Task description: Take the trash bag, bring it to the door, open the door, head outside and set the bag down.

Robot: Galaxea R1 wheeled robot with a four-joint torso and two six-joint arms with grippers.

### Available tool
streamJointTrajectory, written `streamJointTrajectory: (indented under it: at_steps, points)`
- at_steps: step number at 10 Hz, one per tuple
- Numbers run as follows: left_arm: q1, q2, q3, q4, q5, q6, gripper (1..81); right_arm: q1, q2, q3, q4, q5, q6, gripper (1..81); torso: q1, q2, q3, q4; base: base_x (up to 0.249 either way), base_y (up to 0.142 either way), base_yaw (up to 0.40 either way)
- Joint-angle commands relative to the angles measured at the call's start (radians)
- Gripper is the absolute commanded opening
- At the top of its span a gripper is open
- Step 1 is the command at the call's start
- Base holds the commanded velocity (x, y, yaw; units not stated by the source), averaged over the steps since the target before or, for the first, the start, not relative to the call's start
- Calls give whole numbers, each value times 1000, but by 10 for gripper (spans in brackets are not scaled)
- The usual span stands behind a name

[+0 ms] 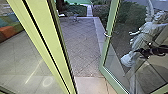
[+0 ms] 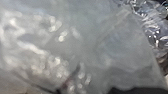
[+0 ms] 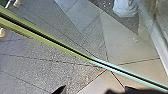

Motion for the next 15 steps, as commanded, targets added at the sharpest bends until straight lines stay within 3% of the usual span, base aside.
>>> streamJointTrajectory:
  at_steps: [1, 3, 6, 8, 9, 11, 13, 15]
  points:
    - [-1, -14, 10, -1, 101, 0, 10, 179, -183, 4, -20, 15, -22, 811, 0, 0, 0, 0, 0, 0, 0]
    - [-1, -14, 10, -1, 101, 0, 10, 179, -234, 28, -17, 14, -22, 811, 0, 0, 0, 0, 0, 0, 0]
    - [3, -11, 12, -1, 100, 0, 10, 169, -221, 30, -15, 9, -21, 811, 0, 0, 0, 0, 0, 0, 0]
    - [0, -8, 12, 0, 100, 0, 10, 79, -131, 24, -17, 6, -21, 811, 0, 0, 0, 0, 0, 0, 0]
    - [2, -5, 12, -1, 98, 0, 10, 20, -71, 25, -17, -27, -21, 811, 0, 0, 0, 0, 0, 0, 0]
    - [0, -5, 13, -1, 95, 0, 10, -84, -6, 117, -6, -57, -18, 811, 0, 0, 0, 0, 0, 0, 0]
    - [0, -5, 16, -1, 95, 0, 10, -111, -51, 300, -14, -57, -9, 811, 0, 0, 0, 0, 0, 0, 0]
    - [-6, -3, 19, -1, 92, 0, 10, -219, -63, 418, -21, -57, -9, 811, 0, 0, 0, 0, 0, 0, 0]
